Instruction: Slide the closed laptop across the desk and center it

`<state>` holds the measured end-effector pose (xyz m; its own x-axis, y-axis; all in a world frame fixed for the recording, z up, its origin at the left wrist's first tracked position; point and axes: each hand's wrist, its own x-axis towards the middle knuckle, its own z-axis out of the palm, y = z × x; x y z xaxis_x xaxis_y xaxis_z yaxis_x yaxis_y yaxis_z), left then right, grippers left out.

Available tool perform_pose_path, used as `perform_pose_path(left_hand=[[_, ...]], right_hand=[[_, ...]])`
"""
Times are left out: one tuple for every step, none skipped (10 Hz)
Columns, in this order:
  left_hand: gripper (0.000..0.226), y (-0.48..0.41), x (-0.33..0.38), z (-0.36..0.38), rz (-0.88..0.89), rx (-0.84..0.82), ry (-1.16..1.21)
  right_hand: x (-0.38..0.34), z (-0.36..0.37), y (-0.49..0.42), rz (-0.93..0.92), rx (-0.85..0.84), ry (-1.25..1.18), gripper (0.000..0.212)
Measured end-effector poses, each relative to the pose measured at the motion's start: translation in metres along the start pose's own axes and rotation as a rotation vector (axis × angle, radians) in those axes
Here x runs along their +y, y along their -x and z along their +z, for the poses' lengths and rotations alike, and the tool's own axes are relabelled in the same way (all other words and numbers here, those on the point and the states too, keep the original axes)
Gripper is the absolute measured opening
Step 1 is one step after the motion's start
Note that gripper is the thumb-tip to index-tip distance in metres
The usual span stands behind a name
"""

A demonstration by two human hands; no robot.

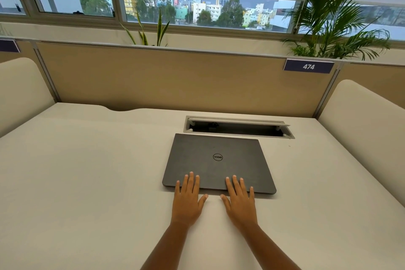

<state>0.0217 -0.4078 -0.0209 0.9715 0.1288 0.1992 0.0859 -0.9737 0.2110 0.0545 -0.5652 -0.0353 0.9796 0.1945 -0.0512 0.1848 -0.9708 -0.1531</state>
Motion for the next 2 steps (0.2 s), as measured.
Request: perform_pose_path(left_hand=[[0.104,-0.0045,-0.0038,0.0021,0.059,-0.079,-0.076],[0.094,-0.0103,-0.0019,-0.0026,0.01,-0.021,-0.091]], right_hand=[[-0.0023,-0.0042,0.0005,0.005,-0.046,-0.044,0.081],[0.0036,-0.0115,-0.0028,0.003,-0.066,-0.087,0.059]])
